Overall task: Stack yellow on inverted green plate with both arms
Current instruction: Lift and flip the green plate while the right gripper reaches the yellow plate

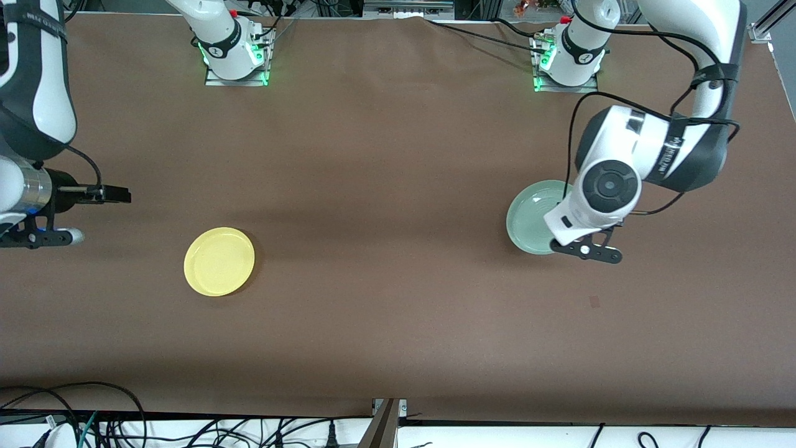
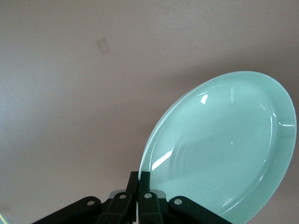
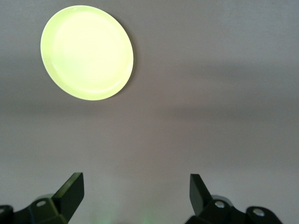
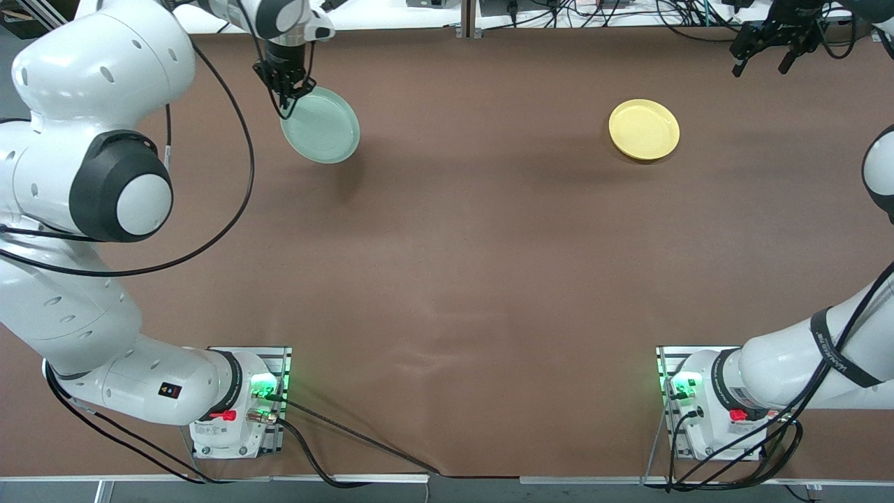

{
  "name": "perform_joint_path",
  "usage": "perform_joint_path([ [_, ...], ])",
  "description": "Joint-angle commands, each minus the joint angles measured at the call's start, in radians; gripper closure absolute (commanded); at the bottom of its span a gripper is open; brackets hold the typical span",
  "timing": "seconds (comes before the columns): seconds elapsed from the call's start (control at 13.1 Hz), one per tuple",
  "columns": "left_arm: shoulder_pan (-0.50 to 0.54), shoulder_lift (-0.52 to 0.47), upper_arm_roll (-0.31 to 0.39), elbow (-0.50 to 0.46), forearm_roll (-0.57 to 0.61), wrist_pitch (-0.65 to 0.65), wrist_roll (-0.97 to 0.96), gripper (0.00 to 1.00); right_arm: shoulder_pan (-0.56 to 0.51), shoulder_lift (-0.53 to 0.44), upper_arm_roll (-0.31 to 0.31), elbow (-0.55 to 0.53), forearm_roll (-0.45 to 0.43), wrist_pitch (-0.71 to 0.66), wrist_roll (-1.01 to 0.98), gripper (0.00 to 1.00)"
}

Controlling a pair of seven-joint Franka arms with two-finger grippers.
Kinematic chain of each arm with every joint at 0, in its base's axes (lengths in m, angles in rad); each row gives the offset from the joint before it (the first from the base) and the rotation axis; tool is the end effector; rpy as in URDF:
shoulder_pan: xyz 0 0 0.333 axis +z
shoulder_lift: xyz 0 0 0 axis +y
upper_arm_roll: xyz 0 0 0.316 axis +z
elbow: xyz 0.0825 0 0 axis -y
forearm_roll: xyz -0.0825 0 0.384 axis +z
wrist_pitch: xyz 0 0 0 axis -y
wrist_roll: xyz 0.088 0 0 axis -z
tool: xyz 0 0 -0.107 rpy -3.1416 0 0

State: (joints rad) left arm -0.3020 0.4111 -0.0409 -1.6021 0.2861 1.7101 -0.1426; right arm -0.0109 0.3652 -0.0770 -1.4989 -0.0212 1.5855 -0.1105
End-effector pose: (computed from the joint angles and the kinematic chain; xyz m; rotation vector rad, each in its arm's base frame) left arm 0.6106 -0.1868 0.3747 -2.7726 0.3946 0.3255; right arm 0.6343 -0.0520 0.4403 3.0893 0.0419 -0.4370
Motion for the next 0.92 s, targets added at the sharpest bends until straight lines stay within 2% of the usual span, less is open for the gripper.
perform_joint_path([
  [0.0, -0.1, 0.031, 0.013, 0.033, 0.108, -0.03, -0.072, 1.0, -0.024, 0.053, 0.005, -0.036, 0.075, 0.081, 0.015, 0.0],
  [0.31, -0.225, 0.055, 0.013, 0.031, 0.13, -0.087, -0.303, 1.0, -0.029, 0.067, 0.005, -0.268, 0.084, 0.4, 0.018, 0.0],
  [0.54, -0.325, 0.081, 0.016, 0.033, 0.136, -0.11, -0.448, 1.0, -0.049, 0.095, 0.006, -0.36, 0.128, 0.531, 0.009, 0.0],
  [0.84, -0.454, 0.141, 0.015, 0.036, 0.226, -0.136, -0.638, 1.0, -0.053, 0.136, 0.006, -0.429, 0.159, 0.646, 0.006, 0.0],
])
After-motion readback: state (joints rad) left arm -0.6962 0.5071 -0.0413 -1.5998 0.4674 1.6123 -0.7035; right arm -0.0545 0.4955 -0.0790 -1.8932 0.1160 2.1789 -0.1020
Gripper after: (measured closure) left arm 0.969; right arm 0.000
